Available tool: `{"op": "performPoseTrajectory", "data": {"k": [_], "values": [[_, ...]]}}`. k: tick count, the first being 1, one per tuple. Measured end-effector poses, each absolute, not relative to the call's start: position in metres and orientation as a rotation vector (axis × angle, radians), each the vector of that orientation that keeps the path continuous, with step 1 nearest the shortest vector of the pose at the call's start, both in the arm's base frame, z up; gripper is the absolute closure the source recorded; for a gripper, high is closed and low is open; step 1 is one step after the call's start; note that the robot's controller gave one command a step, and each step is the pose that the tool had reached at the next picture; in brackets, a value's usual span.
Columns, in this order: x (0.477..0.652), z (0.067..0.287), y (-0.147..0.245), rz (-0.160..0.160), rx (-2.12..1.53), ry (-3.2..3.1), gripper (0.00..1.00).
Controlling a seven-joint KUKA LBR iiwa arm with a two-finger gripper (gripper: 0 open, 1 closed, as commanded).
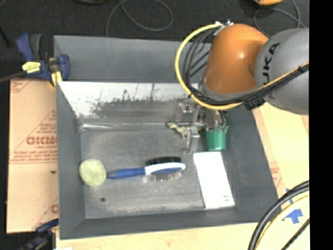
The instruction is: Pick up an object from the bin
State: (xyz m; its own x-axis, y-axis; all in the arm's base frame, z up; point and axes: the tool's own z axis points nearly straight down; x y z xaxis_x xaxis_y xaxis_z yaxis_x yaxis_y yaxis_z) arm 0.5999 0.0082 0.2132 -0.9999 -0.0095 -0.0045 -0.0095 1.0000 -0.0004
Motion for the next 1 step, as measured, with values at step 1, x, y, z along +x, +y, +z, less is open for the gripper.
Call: {"op": "performPoseTrajectory", "data": {"k": [1], "values": [[0.5796, 0.2012, 0.0410, -0.003, -0.155, 3.133, 0.00]]}}
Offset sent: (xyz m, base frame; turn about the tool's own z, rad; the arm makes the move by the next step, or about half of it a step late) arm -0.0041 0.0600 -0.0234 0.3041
